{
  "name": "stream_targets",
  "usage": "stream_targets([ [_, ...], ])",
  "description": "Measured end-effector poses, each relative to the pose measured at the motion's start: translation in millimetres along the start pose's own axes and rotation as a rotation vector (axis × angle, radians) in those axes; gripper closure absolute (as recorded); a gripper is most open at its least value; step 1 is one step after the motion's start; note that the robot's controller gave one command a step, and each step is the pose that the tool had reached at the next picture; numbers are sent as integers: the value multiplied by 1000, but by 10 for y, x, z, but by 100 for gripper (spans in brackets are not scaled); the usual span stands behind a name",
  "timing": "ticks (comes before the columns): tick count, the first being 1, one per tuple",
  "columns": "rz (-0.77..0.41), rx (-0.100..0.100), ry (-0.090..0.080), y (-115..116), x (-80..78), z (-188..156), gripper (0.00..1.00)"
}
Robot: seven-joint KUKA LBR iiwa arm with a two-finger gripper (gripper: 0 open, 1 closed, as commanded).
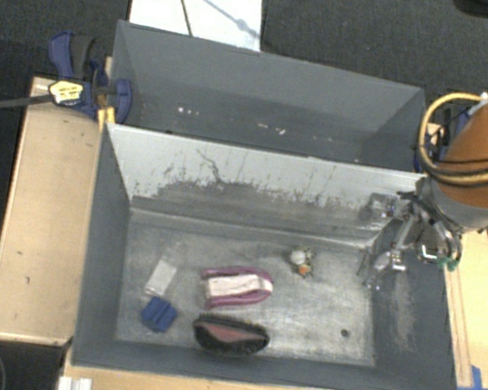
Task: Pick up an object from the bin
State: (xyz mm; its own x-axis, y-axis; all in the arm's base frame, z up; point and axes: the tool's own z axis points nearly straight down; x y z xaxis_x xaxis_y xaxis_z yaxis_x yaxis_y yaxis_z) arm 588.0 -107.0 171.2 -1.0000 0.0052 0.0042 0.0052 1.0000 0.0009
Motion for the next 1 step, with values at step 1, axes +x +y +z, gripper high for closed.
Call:
stream_targets([
  [1,-54,-4,-2,741,-24,517,0],
])
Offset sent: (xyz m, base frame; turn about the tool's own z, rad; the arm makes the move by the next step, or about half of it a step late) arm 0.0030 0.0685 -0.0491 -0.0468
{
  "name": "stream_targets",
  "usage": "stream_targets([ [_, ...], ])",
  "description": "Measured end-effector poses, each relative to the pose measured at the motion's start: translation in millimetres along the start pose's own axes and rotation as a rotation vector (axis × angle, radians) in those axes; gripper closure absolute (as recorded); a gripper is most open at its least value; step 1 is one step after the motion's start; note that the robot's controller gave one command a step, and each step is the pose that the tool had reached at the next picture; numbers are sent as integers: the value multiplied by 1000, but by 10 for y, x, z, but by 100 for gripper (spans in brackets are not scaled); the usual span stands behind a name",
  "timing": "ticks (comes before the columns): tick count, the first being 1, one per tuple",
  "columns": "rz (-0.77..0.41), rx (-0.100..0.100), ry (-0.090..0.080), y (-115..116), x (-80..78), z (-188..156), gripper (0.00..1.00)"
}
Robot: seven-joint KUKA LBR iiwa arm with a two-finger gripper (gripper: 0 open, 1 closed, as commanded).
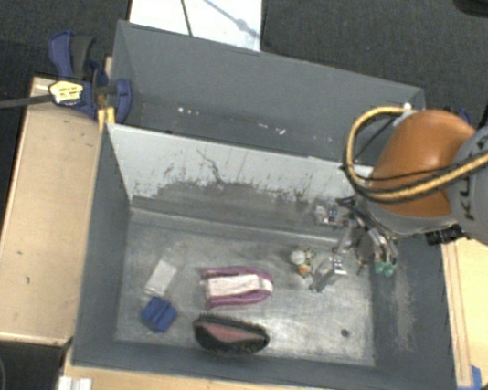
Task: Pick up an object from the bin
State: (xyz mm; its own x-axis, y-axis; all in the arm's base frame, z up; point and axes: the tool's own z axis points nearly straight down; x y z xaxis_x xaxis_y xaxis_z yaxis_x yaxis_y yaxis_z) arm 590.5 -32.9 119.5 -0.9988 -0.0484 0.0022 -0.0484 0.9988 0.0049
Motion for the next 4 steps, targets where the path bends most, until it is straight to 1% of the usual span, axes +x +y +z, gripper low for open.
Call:
stream_targets([
  [1,41,1,-5,515,18,-149,0],
  [2,49,-2,-11,1015,145,296,0],
  [3,85,0,-53,1283,744,402,0],
  [4,81,1,1,1303,858,439,100],
])
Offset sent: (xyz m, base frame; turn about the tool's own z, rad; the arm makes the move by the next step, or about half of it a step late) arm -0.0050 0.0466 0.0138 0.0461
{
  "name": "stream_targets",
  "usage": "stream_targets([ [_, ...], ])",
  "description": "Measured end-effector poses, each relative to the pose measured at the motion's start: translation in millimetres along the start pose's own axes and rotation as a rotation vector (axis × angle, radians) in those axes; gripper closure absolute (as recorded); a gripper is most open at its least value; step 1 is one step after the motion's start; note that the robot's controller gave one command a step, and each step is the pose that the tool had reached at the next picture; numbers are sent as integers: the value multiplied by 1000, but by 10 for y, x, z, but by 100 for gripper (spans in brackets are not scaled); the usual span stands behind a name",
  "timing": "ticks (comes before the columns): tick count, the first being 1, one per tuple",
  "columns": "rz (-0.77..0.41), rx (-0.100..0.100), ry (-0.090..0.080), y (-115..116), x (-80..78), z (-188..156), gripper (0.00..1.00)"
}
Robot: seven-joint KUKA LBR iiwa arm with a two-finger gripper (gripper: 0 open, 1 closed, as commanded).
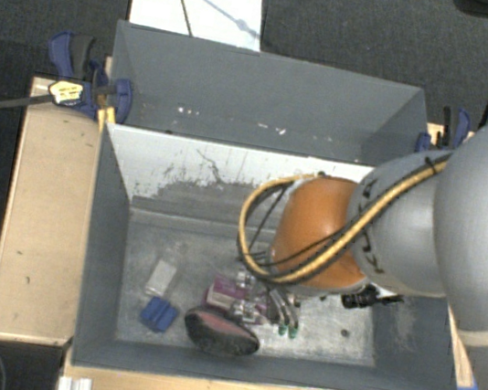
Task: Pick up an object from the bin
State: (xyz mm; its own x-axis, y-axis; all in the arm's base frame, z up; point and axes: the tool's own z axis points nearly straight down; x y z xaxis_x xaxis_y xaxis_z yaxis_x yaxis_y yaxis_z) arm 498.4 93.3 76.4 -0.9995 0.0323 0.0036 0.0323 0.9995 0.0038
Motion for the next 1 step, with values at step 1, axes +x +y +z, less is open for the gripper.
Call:
stream_targets([
  [1,-56,2,-12,-187,81,-1588,100],
])
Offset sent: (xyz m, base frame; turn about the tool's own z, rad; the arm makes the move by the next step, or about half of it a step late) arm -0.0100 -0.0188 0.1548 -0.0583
